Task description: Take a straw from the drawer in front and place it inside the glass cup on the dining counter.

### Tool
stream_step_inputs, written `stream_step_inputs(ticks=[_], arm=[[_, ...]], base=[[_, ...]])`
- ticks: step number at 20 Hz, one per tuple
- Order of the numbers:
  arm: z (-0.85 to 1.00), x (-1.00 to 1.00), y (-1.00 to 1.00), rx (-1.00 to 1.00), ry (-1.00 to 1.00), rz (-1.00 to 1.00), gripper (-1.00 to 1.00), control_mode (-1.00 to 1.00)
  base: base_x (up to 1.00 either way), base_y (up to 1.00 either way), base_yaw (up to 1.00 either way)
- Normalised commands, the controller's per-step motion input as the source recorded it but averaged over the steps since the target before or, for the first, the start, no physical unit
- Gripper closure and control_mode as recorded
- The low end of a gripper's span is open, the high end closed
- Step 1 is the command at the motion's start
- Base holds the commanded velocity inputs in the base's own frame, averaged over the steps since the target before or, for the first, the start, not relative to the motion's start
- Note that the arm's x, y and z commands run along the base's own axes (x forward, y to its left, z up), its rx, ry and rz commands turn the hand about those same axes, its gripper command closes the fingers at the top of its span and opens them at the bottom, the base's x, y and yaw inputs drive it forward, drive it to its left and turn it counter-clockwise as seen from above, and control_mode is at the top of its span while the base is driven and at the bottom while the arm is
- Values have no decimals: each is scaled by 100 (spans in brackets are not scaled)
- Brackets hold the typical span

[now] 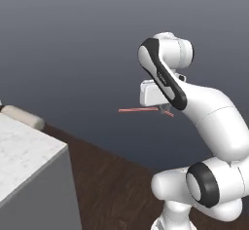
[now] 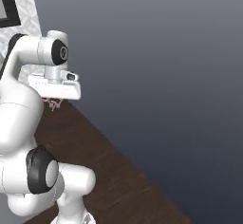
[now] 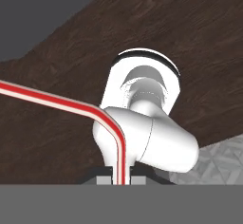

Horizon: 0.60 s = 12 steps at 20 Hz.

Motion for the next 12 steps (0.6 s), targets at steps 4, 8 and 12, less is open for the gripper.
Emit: stream_step_inputs(ticks=[4, 8, 12], arm=[[0, 0, 0, 0, 0, 0, 100, 100], [0, 0, 0, 0, 0, 0, 100, 100], [0, 0, 0, 0, 0, 0, 100, 100]], base=[[56, -72, 60], [53, -66, 62], [50, -65, 63]])
